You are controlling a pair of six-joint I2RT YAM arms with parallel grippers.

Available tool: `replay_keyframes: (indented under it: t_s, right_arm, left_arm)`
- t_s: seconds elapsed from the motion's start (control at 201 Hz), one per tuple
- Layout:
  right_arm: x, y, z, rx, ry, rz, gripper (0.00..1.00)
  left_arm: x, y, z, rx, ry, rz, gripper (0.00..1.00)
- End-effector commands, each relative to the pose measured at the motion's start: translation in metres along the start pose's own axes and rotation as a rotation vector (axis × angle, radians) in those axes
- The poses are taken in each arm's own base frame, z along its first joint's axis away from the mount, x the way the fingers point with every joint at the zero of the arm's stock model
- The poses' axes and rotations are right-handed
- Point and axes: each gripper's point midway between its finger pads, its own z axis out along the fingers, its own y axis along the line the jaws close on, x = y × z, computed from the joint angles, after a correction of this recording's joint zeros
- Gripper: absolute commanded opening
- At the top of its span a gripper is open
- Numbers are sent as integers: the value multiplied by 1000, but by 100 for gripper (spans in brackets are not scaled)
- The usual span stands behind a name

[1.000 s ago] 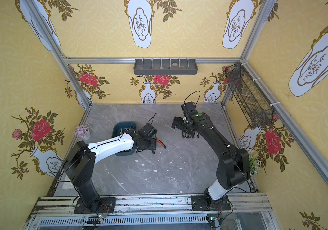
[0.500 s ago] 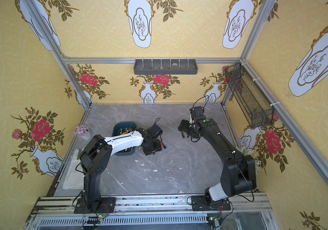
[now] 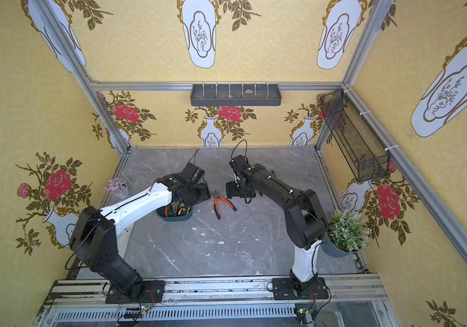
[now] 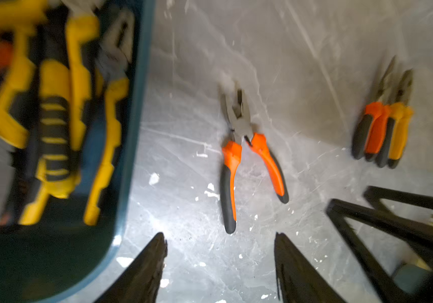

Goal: Take the pliers out of the storage box
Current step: Pick up the pliers at the center of the board.

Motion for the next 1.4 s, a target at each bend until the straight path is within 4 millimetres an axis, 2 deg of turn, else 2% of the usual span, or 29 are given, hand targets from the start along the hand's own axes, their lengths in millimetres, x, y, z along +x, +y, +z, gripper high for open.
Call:
replay_keyframes:
  t_s: [0.0, 0.1, 0.134, 0.204, 0.304, 0.448, 0.568, 0.612, 0.647, 0.836, 1.066, 1.275, 1.394]
  right_arm:
    - [0, 11, 17, 64, 44, -66, 87]
    - [-7, 26, 38, 102, 66, -143, 88]
    - [-9, 34, 44, 94, 70, -174, 89]
    - [-14, 47, 57, 80, 72, -222, 90]
    - [-22, 56, 73, 65, 76, -250, 90]
    - [-30, 56, 90, 86, 89, -281, 89]
    - [-31, 57, 100, 105, 116, -292, 86]
    - [-24, 53, 105, 131, 140, -301, 84]
    - [-31, 57, 102, 142, 117, -307, 82]
    - [-22, 55, 108, 165, 138, -321, 68]
    - [-18, 61, 106, 135, 147, -305, 40]
    - [-14, 56, 109, 153, 165, -304, 16]
    - [-16, 52, 108, 174, 159, -297, 7]
  left_arm:
    - [-13, 29, -13, -4, -7, 43, 67]
    - [-22, 52, -25, 44, -26, -2, 67]
    - [-29, 67, -28, 44, -45, -39, 67]
    - [-30, 77, -33, 63, -64, -55, 67]
    - [-25, 80, -33, 87, -57, -48, 68]
    - [-18, 82, -29, 102, -44, -37, 67]
    - [-14, 84, -27, 109, -44, -37, 67]
    - [-14, 85, -27, 109, -46, -39, 67]
    - [-13, 86, -26, 109, -44, -39, 67]
    - [-10, 89, -20, 114, -39, -45, 67]
    - [-6, 92, -18, 113, -31, -47, 67]
    - [-7, 93, -18, 112, -32, -50, 67]
    - [-6, 93, -18, 112, -33, -52, 67]
